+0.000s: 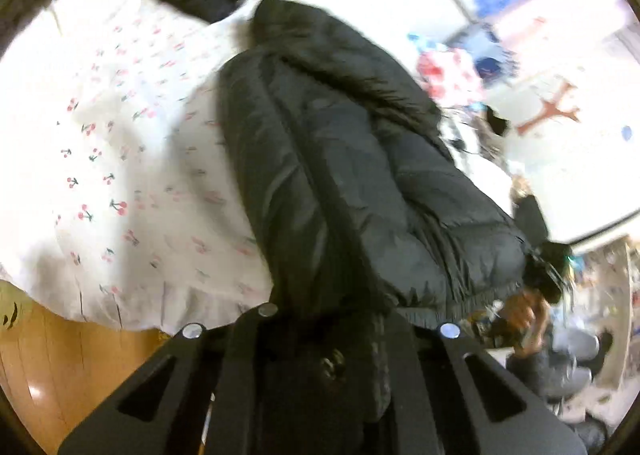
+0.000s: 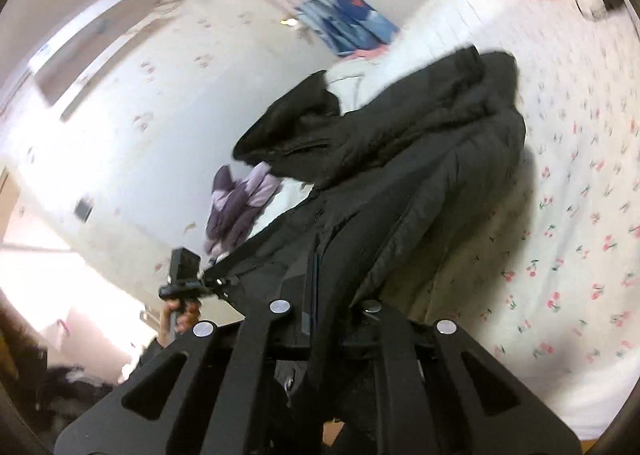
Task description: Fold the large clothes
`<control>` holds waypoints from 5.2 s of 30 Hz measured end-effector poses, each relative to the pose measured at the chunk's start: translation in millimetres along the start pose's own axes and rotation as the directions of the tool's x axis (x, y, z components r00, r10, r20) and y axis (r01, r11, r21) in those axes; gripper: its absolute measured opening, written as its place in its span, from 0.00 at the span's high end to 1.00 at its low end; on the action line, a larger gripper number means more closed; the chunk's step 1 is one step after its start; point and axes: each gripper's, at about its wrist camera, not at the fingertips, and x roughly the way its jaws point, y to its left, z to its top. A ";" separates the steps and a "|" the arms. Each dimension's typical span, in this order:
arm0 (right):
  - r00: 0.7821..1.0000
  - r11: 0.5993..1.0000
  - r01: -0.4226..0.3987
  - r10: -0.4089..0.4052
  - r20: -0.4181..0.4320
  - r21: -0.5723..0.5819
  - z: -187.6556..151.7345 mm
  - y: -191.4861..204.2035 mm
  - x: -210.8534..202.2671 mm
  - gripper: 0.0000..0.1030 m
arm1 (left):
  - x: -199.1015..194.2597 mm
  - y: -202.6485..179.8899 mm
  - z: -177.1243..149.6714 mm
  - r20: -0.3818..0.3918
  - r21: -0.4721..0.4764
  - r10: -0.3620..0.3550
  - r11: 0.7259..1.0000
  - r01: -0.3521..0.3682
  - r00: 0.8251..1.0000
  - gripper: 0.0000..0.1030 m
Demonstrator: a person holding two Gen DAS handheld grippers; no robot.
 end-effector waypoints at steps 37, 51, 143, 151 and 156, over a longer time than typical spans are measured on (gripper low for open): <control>0.985 0.941 -0.052 0.102 -0.136 0.333 -149.3 -138.4 -6.0 0.41 | 72.7 90.1 -94.5 -0.157 -0.198 -0.172 0.970 0.140 0.972 0.44; 0.992 0.983 -0.112 0.121 -0.048 0.148 -128.3 -93.0 -44.5 0.92 | 29.5 64.0 -84.7 -0.072 -0.084 -0.156 0.985 0.150 0.985 0.89; 0.579 0.535 0.781 -0.813 0.054 -0.323 165.0 -128.8 273.1 0.07 | 180.5 -0.2 256.8 0.341 0.024 0.399 0.902 -0.432 0.851 0.16; 0.764 0.763 0.646 -0.646 0.009 -0.031 132.1 -124.3 176.2 0.08 | 122.3 37.4 221.1 0.285 -0.096 0.376 0.926 -0.365 0.881 0.21; 0.867 0.833 0.492 -0.495 -0.058 0.252 92.1 -166.5 129.8 0.08 | 95.0 90.9 187.7 0.197 -0.277 0.291 0.933 -0.231 0.936 0.15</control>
